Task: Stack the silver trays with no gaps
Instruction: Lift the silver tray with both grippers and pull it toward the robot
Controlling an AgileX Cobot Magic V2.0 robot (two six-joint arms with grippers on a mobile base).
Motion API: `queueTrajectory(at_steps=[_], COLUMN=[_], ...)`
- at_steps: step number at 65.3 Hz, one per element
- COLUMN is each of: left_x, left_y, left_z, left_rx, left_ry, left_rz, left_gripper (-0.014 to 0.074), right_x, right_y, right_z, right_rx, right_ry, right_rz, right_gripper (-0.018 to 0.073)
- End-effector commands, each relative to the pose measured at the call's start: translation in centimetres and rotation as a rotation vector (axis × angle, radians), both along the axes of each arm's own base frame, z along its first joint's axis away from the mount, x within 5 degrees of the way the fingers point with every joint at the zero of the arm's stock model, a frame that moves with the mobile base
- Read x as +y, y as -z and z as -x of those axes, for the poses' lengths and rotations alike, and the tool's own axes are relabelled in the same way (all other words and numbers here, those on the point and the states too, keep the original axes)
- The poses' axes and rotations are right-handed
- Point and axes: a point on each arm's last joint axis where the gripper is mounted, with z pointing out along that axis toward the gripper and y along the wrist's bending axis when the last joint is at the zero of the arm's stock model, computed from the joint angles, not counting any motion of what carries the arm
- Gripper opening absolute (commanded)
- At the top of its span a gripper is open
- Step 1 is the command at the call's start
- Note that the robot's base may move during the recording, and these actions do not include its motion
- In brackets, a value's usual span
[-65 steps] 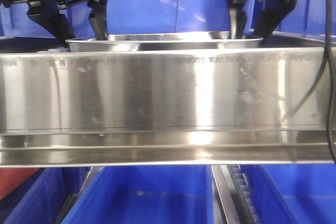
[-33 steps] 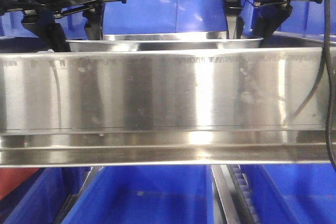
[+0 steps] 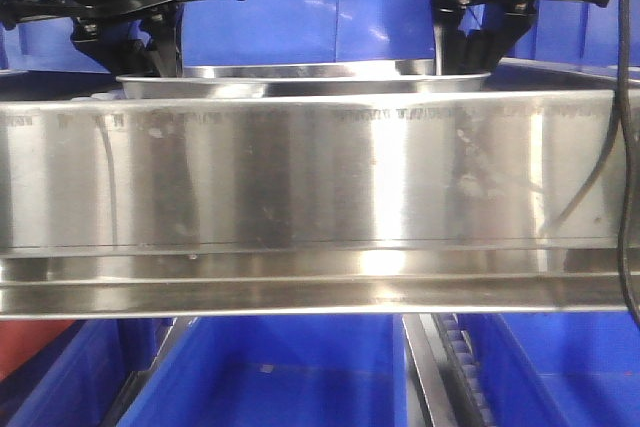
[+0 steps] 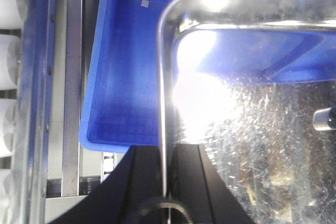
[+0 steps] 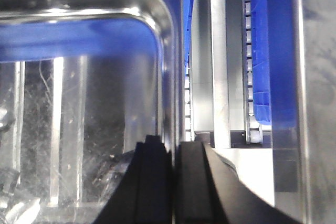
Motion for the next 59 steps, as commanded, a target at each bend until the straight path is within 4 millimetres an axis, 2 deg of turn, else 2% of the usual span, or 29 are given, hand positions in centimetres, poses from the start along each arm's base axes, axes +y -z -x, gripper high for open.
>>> queueTrajectory(at_steps=[1,6,16,33,49,59], left_x=[-0.1,-0.2,-0.9,-0.7,1.4,2.4], left_y=[-0.6,-1.7,-5.3,-10.8,-16.3,-19.4], left_z=[0.2,0.4,1.6,5.3,8.5,9.5], left_rx=[-0.004,-0.021,-0.119,-0.305,-0.465,-0.543], left_ry=[0.006,0.010,0.034,0.015,0.005,-0.010], left_rz=[-0.005,0.001,0.042,0.069,0.151,0.172], left_gripper=[-0.0008,-0.0008,-0.0017,-0.0017,-0.0017,-0.0017], right_x=[-0.4,-0.7,-1.9,-3.2,-4.0,-4.5], right_y=[-1.2,-2.5,-5.9,-12.1,-15.7,-16.5], right_z=[0.2,0.6,2.1,6.5,10.0,10.9], right_rx=[-0.051,-0.101,-0.207,-0.430,-0.542,-0.568], right_ry=[-0.014,-0.004,0.031,0.059,0.053,0.057], right_rz=[0.020,0.020,0.026,0.058,-0.011,-0.023], right_gripper=[-0.0077,-0.0077,-0.0077,-0.0077,-0.0077,-0.0077])
